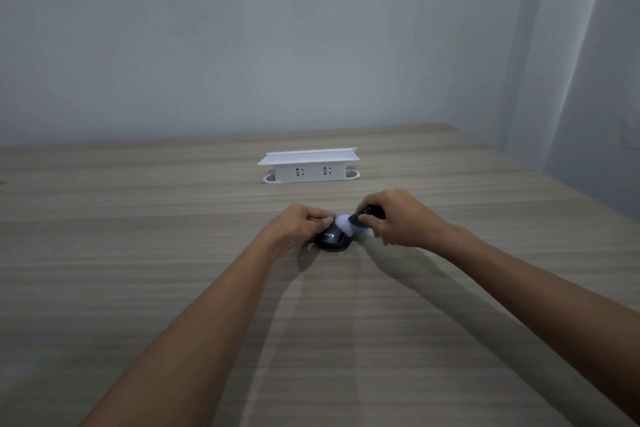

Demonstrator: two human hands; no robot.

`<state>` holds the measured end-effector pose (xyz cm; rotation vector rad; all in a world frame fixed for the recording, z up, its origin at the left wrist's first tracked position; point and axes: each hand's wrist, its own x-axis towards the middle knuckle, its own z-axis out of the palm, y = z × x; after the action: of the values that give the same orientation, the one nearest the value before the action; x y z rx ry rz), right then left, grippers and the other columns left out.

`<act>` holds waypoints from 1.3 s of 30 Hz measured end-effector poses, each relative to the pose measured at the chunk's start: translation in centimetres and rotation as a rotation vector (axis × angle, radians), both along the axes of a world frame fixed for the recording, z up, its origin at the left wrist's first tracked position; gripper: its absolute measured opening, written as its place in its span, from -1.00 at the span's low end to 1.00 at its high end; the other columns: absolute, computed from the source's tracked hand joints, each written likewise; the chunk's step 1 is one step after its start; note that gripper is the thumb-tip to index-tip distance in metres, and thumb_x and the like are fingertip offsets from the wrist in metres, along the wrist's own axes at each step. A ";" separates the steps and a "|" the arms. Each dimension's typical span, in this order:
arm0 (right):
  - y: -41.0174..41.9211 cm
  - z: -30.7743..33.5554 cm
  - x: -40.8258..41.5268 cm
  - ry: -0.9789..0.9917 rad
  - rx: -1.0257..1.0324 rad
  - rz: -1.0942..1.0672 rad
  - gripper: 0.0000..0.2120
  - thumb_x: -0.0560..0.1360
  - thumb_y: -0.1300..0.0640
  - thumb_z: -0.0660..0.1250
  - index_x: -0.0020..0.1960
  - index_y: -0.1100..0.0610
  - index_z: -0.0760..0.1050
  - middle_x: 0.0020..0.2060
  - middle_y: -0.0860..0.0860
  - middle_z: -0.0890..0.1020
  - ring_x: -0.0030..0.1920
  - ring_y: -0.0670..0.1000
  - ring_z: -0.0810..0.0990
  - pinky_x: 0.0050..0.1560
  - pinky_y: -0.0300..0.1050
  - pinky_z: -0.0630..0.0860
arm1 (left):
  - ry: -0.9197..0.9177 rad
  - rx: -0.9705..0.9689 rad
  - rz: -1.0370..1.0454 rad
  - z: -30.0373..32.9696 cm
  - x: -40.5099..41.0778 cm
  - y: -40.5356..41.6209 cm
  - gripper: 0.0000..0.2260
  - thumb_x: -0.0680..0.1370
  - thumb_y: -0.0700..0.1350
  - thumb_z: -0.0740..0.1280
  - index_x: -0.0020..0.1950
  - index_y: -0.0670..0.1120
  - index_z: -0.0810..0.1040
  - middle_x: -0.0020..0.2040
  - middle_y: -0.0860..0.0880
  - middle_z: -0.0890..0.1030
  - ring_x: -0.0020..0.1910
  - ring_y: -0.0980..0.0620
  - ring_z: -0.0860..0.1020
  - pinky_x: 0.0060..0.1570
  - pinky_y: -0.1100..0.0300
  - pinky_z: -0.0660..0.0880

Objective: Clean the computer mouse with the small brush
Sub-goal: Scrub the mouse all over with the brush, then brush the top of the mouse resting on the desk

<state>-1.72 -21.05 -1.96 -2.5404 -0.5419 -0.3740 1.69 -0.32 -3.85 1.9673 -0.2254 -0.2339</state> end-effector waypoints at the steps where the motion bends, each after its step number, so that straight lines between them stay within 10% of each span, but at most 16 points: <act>1: -0.1 -0.2 0.2 0.005 0.024 -0.023 -0.86 0.59 0.17 0.34 0.00 0.20 0.66 -0.43 -0.13 0.57 -0.58 -0.13 0.58 -0.51 -0.27 0.52 | 0.001 0.001 0.003 0.0 0.0 0.0 -0.67 0.65 -0.29 0.29 0.40 -0.33 0.52 0.29 -0.33 0.61 0.12 -0.05 0.58 0.31 0.13 0.50; 10: -0.5 -0.2 -0.1 0.194 0.128 0.125 -0.85 0.56 0.21 0.33 0.04 0.17 0.66 -0.39 0.07 0.72 -0.50 0.00 0.67 -0.42 -0.15 0.62 | -0.059 0.056 0.018 -0.1 -0.1 0.0 -0.68 0.64 -0.27 0.30 0.39 -0.33 0.53 0.28 -0.30 0.63 0.13 -0.01 0.57 0.36 0.12 0.49; 15: -1.4 -0.1 1.3 0.204 0.210 -0.061 -0.85 0.58 0.26 0.31 0.01 0.26 0.64 -0.36 0.18 0.72 -0.51 0.04 0.66 -0.46 -0.15 0.60 | -0.084 0.114 0.021 0.0 -0.4 -0.1 -0.68 0.65 -0.26 0.29 0.40 -0.29 0.54 0.26 -0.29 0.64 0.10 0.01 0.56 -0.11 0.50 0.52; 23: -1.9 -0.3 2.4 0.204 0.465 -0.176 -0.89 0.58 0.23 0.34 -0.01 0.29 0.58 -0.38 0.17 0.70 -0.55 0.01 0.61 -0.53 -0.17 0.54 | -0.186 0.244 0.054 -0.3 -1.0 -0.1 -0.59 0.66 -0.05 0.28 0.49 -0.16 0.48 0.26 -0.18 0.64 0.19 -0.01 0.60 0.18 0.29 0.41; 26: -1.5 0.2 2.5 0.175 0.530 -0.175 -0.87 0.57 0.23 0.35 0.00 0.31 0.57 -0.38 0.17 0.69 -0.54 0.01 0.61 -0.52 -0.18 0.53 | -0.165 0.234 0.088 -0.8 -0.9 -0.5 -0.66 0.60 0.07 0.36 0.16 -0.19 0.63 0.07 -0.11 0.68 0.06 -0.02 0.61 0.15 0.10 0.50; 39: 0.6 1.2 3.5 0.130 0.132 -0.098 -0.89 0.58 0.21 0.35 0.00 0.24 0.62 -0.30 0.19 0.70 -0.45 0.09 0.64 -0.50 -0.21 0.54 | -0.130 0.301 0.086 -0.2 -1.1 -1.3 -0.61 0.42 0.00 0.57 0.12 -0.22 0.68 0.03 -0.17 0.74 0.04 -0.12 0.70 0.08 0.00 0.64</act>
<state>1.76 -20.49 -0.80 -2.4489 -0.3334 -0.2681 0.58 -1.57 -4.07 2.2887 -0.1975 -0.0874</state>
